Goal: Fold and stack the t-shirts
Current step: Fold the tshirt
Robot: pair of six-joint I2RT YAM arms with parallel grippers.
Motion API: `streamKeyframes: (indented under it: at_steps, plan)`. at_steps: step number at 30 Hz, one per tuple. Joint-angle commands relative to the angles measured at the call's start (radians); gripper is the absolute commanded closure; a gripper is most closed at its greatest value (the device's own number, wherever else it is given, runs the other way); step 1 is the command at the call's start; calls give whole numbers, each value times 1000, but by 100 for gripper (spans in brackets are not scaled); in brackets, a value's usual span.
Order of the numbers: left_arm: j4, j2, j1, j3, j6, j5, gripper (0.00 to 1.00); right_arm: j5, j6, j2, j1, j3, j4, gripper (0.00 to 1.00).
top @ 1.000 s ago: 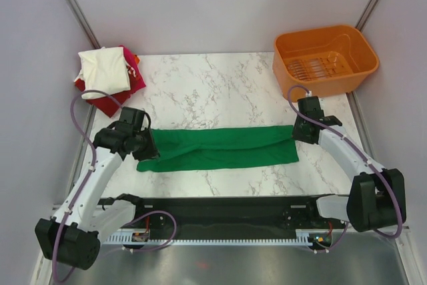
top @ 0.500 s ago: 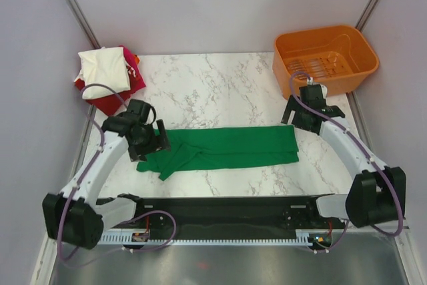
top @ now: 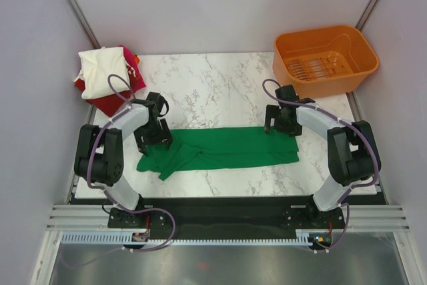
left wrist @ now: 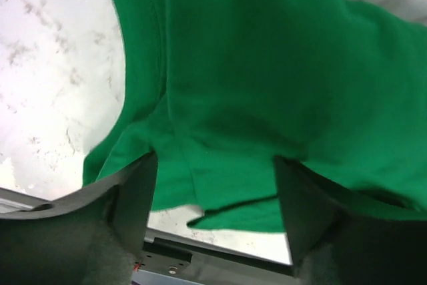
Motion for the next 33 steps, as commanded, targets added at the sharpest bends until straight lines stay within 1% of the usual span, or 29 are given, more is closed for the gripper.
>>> streamKeyframes:
  at_steps: [1,4,5,6,7,8,11,13,14,15,16,17,18,19,20,21,22,23,24,25,26,27,28,29,30,32,33]
  plan:
    - [58,90,3,25,-47,-69,26,-8,-12,23,3,33,43,2]
    - [63,173,1,68,-42,-115,49,-39,13,38,7,-11,89,2]
    - [63,227,1,83,-39,-138,64,-62,28,44,12,-51,107,2]
    - [61,245,3,117,-36,-141,73,-83,48,49,19,-69,126,2]
    - [63,262,1,134,-39,-139,94,-99,57,57,27,-86,153,2]
    - [64,275,3,151,-42,-139,98,-126,64,72,52,-117,164,2]
    - [64,334,1,247,-33,-130,98,-142,77,74,96,-175,181,2]
    - [63,397,0,365,9,-91,98,-157,102,49,122,-220,204,2]
    - [63,423,0,414,36,-78,98,-165,116,16,160,-265,210,2]
    - [63,449,0,518,48,-64,98,-183,128,-6,183,-289,215,2]
    - [58,512,0,577,59,-37,98,-189,165,-26,210,-313,227,2]
    - [57,546,-4,637,82,-20,98,-196,185,-69,266,-357,233,2]
    - [55,580,-5,763,93,-2,98,-208,208,-90,298,-382,241,2]
    - [42,666,-7,833,116,49,98,-219,270,-110,326,-431,276,2]
    - [35,708,-14,905,128,80,98,-223,301,-138,383,-453,296,2]
    - [26,760,-19,1047,140,107,98,-231,341,-149,415,-470,316,2]
    - [15,852,-23,1124,157,141,98,-246,378,-160,450,-490,360,2]
    - [-4,905,-33,1203,165,190,98,-258,451,-161,537,-493,391,2]
    - [-6,946,-36,1348,168,221,98,-277,476,-157,587,-487,425,2]
    - [-5,986,-39,1417,168,283,98,-300,493,-146,637,-468,451,2]
    - [8,1059,-45,1482,167,319,98,-306,499,-109,732,-395,445,2]
    - [26,1081,-48,1571,165,354,98,-305,486,-88,774,-348,422,2]
    - [55,1088,-51,1578,162,408,98,-257,482,-71,812,-297,337,2]
    - [128,1069,-57,1549,159,423,97,-236,482,-60,870,-227,301,2]
    - [162,1051,-62,1530,165,439,94,-223,496,-65,891,-205,269,2]
    - [210,1028,-76,1513,179,474,73,-200,512,-100,941,-169,261,2]
    - [237,1004,-79,1519,190,492,59,-194,513,-109,957,-154,252,2]
